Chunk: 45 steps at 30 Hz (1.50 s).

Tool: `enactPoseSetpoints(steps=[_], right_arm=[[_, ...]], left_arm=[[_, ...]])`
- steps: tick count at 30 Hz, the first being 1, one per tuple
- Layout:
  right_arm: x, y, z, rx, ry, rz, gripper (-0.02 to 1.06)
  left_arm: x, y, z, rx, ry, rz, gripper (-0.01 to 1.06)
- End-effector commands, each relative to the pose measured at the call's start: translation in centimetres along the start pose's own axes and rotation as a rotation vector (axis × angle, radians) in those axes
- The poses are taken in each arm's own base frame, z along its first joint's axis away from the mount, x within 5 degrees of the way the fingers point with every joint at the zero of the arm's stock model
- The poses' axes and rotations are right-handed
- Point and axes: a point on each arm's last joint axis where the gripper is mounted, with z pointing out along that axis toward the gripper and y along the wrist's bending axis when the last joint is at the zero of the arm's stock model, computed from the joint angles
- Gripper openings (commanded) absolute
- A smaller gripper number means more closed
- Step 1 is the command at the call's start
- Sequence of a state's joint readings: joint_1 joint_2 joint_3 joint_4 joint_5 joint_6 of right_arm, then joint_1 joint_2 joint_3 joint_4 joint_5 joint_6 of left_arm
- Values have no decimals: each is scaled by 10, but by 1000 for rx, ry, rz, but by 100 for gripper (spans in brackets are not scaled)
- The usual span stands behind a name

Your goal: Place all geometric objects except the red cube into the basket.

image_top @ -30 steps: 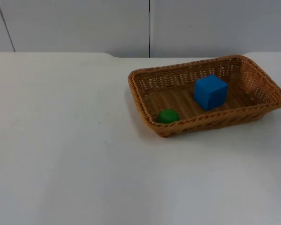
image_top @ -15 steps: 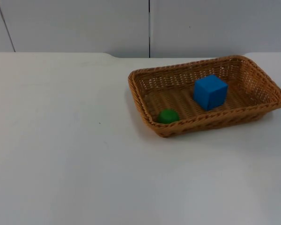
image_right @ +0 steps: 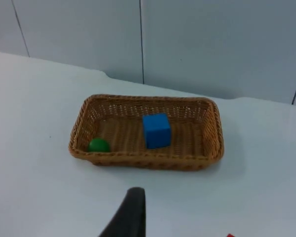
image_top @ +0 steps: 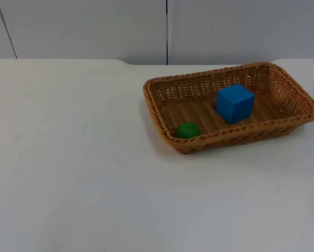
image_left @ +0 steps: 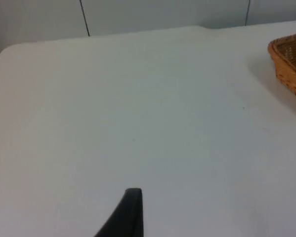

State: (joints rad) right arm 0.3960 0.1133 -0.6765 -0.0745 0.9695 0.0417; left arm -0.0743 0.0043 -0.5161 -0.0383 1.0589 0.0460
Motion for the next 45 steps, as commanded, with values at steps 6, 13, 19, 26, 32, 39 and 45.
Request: enactPoseSetpoints(steps=[6,13,19,26,32,39,45], right_arm=[[21,-2,-20,17,8,-4,90],[36,-4,-15,34,139,-12,90],[49,-3,2,40,191,-25,90],[53,-2,14,29,156,-30,90],[53,-2,14,28,158,-29,90],[53,-2,14,28,158,-29,90],[53,-2,14,28,158,-29,104]], left_arm=[[4,0,3,-9,21,-16,105],[6,2,4,-24,33,-37,105],[6,2,4,-24,33,-37,105],[6,2,4,-24,33,-37,105],[6,2,4,-24,33,-37,105],[6,2,4,-24,33,-37,105],[6,2,4,-24,33,-37,105]])
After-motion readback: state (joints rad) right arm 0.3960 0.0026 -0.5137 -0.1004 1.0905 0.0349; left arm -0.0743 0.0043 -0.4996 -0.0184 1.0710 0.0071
